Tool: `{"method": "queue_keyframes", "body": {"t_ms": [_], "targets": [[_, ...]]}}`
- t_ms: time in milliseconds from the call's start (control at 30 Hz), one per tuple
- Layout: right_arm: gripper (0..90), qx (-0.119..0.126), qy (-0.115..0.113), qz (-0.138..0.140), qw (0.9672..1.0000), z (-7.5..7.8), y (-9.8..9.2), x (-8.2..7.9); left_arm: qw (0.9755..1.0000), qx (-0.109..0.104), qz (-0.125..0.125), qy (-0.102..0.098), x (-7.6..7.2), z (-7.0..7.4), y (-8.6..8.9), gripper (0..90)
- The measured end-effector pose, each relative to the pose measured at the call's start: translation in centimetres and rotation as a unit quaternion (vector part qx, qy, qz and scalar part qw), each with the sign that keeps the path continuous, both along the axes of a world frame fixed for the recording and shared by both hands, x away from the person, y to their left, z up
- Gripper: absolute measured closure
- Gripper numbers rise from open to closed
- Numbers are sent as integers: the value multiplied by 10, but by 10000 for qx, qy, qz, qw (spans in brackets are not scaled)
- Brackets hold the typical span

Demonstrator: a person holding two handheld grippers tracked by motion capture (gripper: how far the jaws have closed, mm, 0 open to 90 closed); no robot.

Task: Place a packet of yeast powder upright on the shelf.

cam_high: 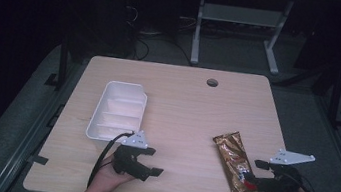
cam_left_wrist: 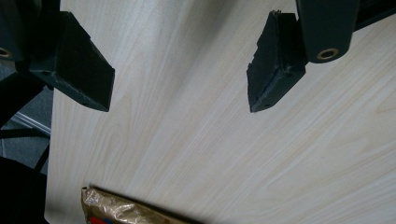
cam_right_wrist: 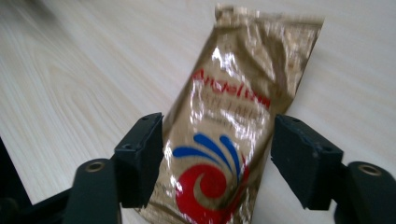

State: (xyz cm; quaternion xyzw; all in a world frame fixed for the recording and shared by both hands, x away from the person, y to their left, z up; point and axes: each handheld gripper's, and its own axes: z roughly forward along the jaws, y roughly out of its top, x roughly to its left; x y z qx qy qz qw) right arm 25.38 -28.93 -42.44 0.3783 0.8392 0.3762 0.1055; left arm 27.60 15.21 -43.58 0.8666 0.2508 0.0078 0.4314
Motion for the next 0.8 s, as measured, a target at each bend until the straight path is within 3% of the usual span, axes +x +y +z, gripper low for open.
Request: {"method": "queue_keyframes", "body": {"t_ms": [133,300,333,367,400,433,567,700,800], "targets": [[392,191,-117,75,9997,6,4,2,10000,-41,61,0,1,0,0,225],[483,49,-16,180,9998,3,7,3,10000,-45,19,14,-1,0,-5,235],[552,50,56,201,9998,2,8,2,10000,-78,37,36,0,-1,-7,248],[552,50,56,201,9998,2,8,2,10000,-78,37,36,0,-1,-7,253],[635,-42,52,226,9997,2,9,1,9997,-150,159,89,1,0,-11,254],[635,-42,52,226,9997,2,9,1,9997,-150,159,89,1,0,-11,254],[771,-179,-18,329,9993,0,10,-1,9996,-111,265,-11,0,2,-26,258],[807,-183,78,298,9994,-2,10,2,9992,-181,327,148,9,-1,-46,260],[822,-300,193,264,9990,-7,11,3,9975,-480,383,361,24,1,-71,269]]}}
